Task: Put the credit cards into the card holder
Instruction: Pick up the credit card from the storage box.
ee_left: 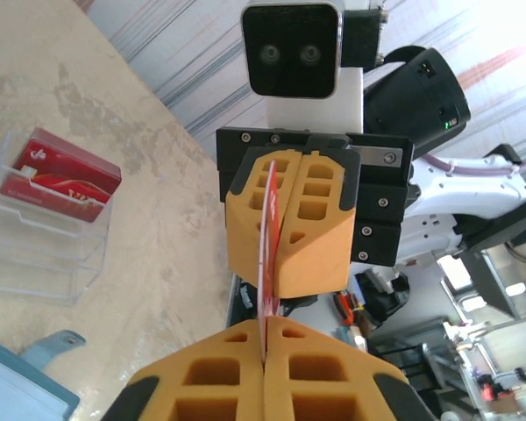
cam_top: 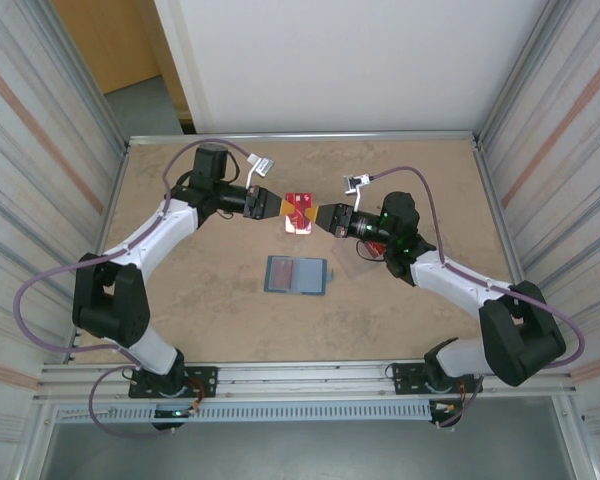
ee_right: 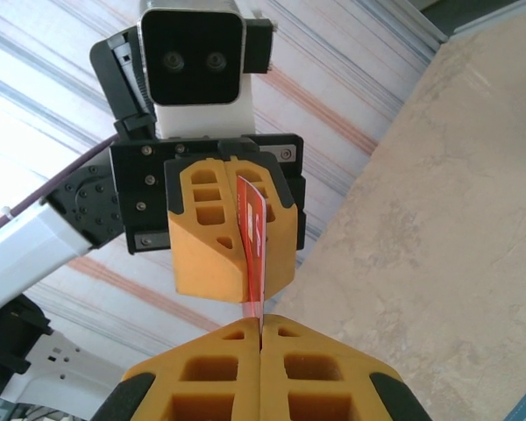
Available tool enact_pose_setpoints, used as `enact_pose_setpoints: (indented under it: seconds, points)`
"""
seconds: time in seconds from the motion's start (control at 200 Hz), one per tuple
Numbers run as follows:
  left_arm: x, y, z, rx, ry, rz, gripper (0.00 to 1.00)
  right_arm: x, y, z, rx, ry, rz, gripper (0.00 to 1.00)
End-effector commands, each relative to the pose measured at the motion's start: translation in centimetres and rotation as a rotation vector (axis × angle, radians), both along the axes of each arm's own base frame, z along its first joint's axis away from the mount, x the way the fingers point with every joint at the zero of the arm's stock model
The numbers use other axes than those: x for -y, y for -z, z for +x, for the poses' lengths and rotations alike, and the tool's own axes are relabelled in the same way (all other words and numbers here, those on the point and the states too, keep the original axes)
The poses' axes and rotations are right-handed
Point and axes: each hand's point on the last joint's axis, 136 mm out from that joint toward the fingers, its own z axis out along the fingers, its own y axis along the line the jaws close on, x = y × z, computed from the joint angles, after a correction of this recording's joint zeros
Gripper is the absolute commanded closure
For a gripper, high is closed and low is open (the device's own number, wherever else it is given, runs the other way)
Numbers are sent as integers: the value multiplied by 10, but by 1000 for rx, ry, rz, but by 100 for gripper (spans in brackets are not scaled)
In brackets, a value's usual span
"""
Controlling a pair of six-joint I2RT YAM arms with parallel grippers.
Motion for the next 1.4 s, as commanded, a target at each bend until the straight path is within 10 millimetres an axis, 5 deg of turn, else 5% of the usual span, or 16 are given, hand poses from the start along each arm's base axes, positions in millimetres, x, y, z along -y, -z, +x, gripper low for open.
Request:
enact_pose_setpoints:
  seconds: [0.0,0.205,0.431,1.032,1.193,1.393]
  points:
    - [0,-8,-4,25,27,-24,100,-1,-16,-4,45,-18,19,96]
    - [0,-10,-7,30,37,-30,100,5,-21,-15,54,-109,16,73]
    - [2,-9,-12,31,53,-33,100,2,-22,-17,55,-148,-3,71]
    - [7,-7,-15,31,74,-35,100,-9,-4,-16,23,-172,-48,100]
    - [-2,-7,-11,49,27,-11,60,5,9,-16,-18,-132,-76,100]
    - [-51,34,14,29,-254,230,54,25,52,-31,-131,-75,-203,100]
